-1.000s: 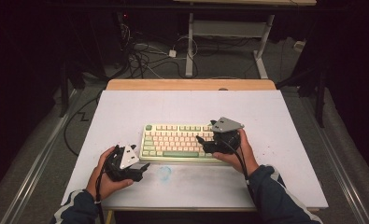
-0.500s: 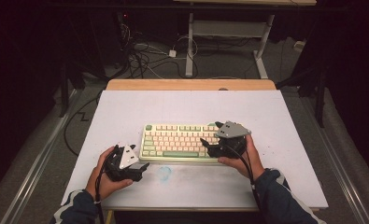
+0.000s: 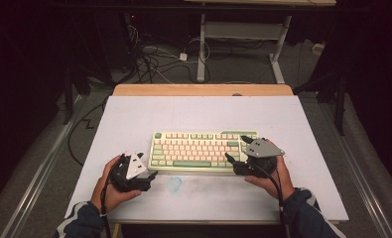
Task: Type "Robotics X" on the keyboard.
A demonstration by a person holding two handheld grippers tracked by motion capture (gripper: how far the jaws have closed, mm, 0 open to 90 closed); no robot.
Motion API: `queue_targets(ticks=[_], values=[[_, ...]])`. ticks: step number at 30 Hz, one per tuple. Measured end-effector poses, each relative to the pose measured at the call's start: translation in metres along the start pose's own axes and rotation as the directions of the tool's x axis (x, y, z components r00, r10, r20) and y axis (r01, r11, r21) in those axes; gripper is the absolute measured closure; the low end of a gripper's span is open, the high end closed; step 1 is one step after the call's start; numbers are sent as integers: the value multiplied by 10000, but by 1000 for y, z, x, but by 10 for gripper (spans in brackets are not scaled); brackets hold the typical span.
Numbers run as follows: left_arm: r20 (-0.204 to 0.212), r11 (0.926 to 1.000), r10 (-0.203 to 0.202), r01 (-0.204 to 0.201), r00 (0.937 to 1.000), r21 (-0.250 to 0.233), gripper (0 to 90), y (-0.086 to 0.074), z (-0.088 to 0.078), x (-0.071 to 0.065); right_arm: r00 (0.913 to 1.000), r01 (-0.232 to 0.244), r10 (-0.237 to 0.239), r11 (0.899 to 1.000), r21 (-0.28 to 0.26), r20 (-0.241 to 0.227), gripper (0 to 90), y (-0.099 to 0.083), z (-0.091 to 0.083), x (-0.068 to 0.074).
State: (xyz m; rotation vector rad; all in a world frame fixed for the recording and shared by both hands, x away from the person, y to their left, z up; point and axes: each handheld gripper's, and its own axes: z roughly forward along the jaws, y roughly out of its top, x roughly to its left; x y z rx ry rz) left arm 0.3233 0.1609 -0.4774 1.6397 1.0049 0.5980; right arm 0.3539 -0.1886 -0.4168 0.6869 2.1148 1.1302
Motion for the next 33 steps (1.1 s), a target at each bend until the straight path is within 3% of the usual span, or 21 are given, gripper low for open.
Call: queue_targets(ticks=[4, 9, 14, 18, 23, 33], values=[[-145, 10000, 8, -8, 9999, -16, 313, 4, -2, 2, 9999, 43, -42, 9999, -92, 108, 245, -8, -10, -1], [-98, 9995, -313, 312, 9995, -70, 397, 8, -4, 2, 9996, -34, 35, 10000, -6, 274, 245, -20, -20, -3], [120, 9952, -978, 978, 9951, -43, 587, 17, -6, 1, 9990, -356, 358, 9993, -70, 285, 246, -35, -32, -7], [300, 9934, -1146, 1145, 9930, 46, 729, 23, -6, 2, 9980, -528, 526, 9986, 41, 344, 248, -48, -38, -8], [582, 9943, -1014, 993, 9931, 379, 859, 29, -2, -1, 9975, -544, 534, 9983, 210, 468, 248, -56, -41, -8], [903, 9951, -836, 783, 9924, 610, 872, 48, 19, -14, 9987, -337, 325, 9989, 316, 382, 248, -56, -38, -3]])
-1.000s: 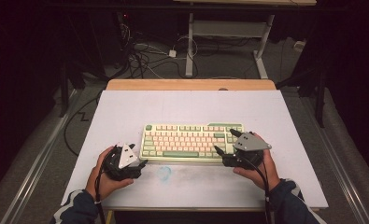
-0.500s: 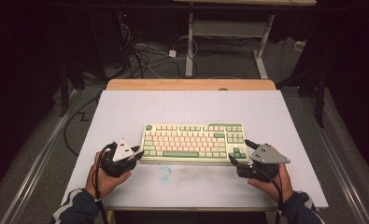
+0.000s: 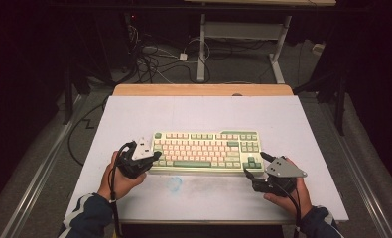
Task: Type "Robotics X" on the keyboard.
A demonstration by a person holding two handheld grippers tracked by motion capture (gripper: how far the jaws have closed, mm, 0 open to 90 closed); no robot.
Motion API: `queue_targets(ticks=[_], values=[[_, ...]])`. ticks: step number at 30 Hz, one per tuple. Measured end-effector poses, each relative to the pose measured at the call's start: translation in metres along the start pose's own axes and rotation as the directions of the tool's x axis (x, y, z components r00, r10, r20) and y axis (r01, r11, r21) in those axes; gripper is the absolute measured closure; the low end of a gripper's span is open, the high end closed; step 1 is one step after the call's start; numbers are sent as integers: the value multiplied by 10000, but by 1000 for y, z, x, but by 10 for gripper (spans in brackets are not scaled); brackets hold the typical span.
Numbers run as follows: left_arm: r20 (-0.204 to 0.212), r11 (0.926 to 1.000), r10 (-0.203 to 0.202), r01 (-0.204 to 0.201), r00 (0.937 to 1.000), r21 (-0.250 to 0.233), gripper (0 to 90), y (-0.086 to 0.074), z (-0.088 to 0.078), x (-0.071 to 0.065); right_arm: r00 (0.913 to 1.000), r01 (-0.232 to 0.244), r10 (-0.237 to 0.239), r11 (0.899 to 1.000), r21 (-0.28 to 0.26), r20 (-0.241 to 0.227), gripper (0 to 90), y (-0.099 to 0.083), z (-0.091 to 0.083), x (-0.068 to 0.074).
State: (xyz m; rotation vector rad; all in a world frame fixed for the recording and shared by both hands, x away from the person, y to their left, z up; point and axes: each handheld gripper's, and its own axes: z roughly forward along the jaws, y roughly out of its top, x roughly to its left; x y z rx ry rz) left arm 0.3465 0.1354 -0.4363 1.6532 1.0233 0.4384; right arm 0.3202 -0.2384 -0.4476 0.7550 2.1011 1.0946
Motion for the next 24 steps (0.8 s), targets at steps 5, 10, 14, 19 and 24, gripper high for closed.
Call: queue_targets(ticks=[5, 10, 14, 19, 24], values=[[185, 9999, 88, -90, 9998, 69, 872, 7, 14, -7, 10000, 84, -85, 10000, 9, 41, 248, 0, 0, 0], [285, 9989, 322, -331, 9991, 324, 872, 12, 29, -15, 9998, 167, -166, 9998, 54, -61, 248, 0, 1, 2], [370, 9977, 434, -453, 9984, 509, 872, 15, 42, -22, 9997, 228, -226, 9996, 144, -121, 248, -1, 3, 3], [523, 9966, 528, -559, 9972, 609, 872, 18, 53, -29, 9994, 300, -297, 9993, 223, -151, 248, -2, 4, 4], [544, 9943, 657, -699, 9964, 806, 872, 19, 62, -34, 9995, 261, -257, 9993, 250, -158, 249, -2, 4, 5]])
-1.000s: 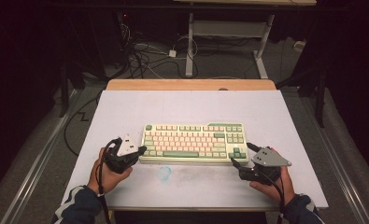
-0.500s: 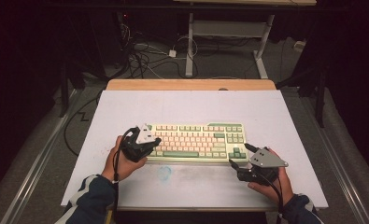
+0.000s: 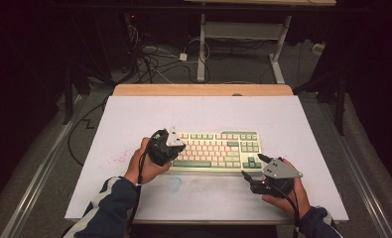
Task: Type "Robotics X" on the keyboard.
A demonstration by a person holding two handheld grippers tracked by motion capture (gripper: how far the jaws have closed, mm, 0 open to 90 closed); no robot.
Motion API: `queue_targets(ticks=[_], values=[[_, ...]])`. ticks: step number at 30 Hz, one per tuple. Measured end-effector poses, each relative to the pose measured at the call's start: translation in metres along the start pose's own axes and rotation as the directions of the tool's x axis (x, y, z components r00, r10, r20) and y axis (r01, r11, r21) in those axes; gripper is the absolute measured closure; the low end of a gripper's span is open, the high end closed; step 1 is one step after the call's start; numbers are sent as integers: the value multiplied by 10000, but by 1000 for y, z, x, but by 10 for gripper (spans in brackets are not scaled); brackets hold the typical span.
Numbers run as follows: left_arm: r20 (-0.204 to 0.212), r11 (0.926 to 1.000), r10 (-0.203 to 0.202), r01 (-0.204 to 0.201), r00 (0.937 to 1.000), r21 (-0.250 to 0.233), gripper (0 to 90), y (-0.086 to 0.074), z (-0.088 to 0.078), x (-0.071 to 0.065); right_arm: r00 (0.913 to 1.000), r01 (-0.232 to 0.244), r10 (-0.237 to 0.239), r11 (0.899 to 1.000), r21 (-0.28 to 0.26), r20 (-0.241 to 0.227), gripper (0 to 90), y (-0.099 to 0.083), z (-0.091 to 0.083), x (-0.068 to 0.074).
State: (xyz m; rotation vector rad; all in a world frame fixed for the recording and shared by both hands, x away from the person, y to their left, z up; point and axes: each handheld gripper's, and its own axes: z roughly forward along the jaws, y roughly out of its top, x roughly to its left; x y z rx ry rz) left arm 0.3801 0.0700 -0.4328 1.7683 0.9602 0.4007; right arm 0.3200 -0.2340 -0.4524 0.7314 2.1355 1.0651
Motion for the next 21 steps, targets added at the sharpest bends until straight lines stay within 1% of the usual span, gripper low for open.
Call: queue_targets(ticks=[6, 8, 12, 15, 21], values=[[110, 9997, 49, -51, 9999, 236, 872, 1, 12, -5, 10000, -11, 11, 10000, 53, 21, 249, -1, -1, -1], [14, 9996, 113, -114, 9999, 272, 872, 1, 17, -4, 10000, -24, 24, 10000, 35, 14, 249, -1, 0, -2], [-94, 9987, 18, -13, 10000, 512, 872, 0, 26, 1, 10000, 32, -31, 10000, 75, -26, 249, -1, 1, -1], [-180, 9979, -48, 59, 9998, 642, 872, -1, 32, 4, 9998, 179, -178, 9997, 176, -47, 248, -2, 2, 1], [-263, 9957, 55, -31, 9996, 931, 871, -5, 42, 7, 9997, 234, -234, 9994, 244, -6, 249, -3, 1, 1]])
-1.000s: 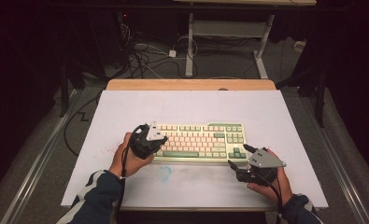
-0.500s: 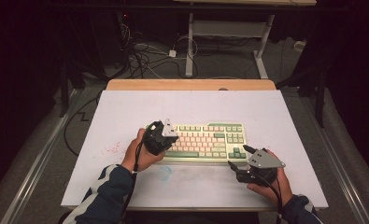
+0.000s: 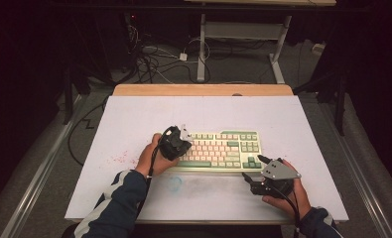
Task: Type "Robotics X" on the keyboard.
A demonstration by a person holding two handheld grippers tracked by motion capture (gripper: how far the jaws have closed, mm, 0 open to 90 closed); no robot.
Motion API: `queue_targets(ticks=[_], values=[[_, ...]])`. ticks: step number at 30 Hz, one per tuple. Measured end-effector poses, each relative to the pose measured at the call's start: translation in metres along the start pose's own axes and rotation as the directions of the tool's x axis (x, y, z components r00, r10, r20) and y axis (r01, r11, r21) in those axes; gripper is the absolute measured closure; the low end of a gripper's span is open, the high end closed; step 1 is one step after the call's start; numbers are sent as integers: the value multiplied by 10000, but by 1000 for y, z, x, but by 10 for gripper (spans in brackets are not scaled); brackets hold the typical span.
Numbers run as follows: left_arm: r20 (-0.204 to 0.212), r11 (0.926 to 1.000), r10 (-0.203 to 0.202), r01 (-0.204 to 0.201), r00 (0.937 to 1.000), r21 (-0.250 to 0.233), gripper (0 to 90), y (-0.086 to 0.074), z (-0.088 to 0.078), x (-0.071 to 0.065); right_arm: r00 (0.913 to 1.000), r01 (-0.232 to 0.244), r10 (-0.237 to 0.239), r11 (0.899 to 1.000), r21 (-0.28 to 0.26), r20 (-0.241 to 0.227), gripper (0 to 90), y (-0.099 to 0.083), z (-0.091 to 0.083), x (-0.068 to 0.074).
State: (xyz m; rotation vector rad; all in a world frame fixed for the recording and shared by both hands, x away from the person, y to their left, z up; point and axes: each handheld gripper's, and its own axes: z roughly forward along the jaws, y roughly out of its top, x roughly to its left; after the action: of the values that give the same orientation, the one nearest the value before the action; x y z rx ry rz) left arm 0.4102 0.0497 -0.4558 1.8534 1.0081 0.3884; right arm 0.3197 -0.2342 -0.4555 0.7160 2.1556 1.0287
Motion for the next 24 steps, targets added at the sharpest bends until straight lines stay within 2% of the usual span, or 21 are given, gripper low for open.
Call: queue_targets(ticks=[10, 13, 24], values=[[-48, 10000, -3, 3, 10000, -3, 867, 0, 6, 2, 9999, 53, -52, 9999, 112, -99, 249, -1, 1, 2], [-49, 9998, 44, -43, 10000, 208, 869, -3, 9, 1, 9999, 41, -39, 9999, 126, -121, 248, -2, 1, 1], [69, 9997, 13, -12, 10000, -232, 851, 1, 0, 1, 9999, 89, -87, 9998, 185, -130, 248, -2, 1, 1]])
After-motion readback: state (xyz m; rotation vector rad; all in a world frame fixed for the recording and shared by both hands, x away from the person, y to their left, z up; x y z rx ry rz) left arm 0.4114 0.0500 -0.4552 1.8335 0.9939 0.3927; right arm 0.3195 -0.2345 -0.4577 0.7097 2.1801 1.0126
